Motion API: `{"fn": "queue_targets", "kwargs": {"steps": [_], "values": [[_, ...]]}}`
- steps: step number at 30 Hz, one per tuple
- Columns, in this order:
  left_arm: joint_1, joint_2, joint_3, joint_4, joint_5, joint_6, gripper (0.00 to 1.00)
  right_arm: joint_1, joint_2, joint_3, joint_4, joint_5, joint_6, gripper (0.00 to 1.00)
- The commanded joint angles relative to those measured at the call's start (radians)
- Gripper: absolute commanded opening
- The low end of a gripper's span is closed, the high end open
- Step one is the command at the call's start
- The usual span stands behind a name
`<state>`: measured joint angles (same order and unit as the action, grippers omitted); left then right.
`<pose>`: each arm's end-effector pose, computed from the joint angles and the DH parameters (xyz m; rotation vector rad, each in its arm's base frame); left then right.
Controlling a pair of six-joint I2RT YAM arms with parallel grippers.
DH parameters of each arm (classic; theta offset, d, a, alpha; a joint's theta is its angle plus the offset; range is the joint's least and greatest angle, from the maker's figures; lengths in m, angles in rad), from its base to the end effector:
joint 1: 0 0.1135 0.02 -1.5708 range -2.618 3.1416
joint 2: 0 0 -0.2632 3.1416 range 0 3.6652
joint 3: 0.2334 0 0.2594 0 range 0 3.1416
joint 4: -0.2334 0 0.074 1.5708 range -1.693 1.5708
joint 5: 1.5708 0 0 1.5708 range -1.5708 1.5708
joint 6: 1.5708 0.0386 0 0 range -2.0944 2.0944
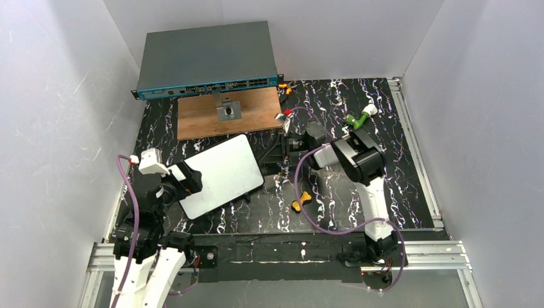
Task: Erase the whiteboard
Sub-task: Reset both arms
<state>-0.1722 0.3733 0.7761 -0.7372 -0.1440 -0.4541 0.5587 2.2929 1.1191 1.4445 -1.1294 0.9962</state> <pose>0.0892 -0.0099 0.3268 -0.3652 1.8767 -0.2873 0.3496 0.2597 0.1257 -0.8293 1.6088 1.9108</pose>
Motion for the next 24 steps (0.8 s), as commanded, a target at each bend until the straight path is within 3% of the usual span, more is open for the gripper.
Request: {"fn": "queue_targets", "kwargs": {"steps": [1, 3, 6, 8, 10, 14, 17, 21, 24], "values": [[0.0, 0.055, 0.108, 0.034, 0.108, 0.024, 0.99, -0.064, -0.272, -0.059, -0.345, -0.046, -0.284, 0.72], [0.001, 0.113, 0.162, 0.016, 0.173, 0.037, 1.0, -0.089, -0.409, -0.06, -0.73, -0.004, -0.545, 0.74], [0.0, 0.211, 0.242, -0.019, 0.244, 0.034, 0.99, -0.109, -0.588, 0.036, -1.495, 0.243, -1.03, 0.76], [0.0, 0.258, 0.28, -0.028, 0.249, 0.034, 0.99, -0.138, -0.667, 0.098, -1.732, 0.442, -1.116, 0.77], [0.0, 0.28, 0.312, -0.039, 0.231, 0.055, 0.99, -0.208, -0.763, 0.114, -1.833, 0.545, -1.134, 0.77], [0.0, 0.29, 0.359, -0.07, 0.161, 0.115, 0.99, -0.371, -1.039, 0.016, -1.807, 0.705, -1.135, 0.77], [0.0, 0.292, 0.37, -0.064, 0.125, 0.146, 0.99, -0.445, -1.154, 0.011, -1.857, 0.859, -1.12, 0.79], [0.0, 0.295, 0.37, -0.045, 0.144, 0.15, 1.0, -0.59, -1.251, 0.037, -1.995, 0.65, -1.159, 0.75], [-0.001, 0.287, 0.357, -0.039, 0.144, 0.147, 0.99, -0.627, -1.318, 0.018, -1.973, 0.67, -1.093, 0.79]]}}
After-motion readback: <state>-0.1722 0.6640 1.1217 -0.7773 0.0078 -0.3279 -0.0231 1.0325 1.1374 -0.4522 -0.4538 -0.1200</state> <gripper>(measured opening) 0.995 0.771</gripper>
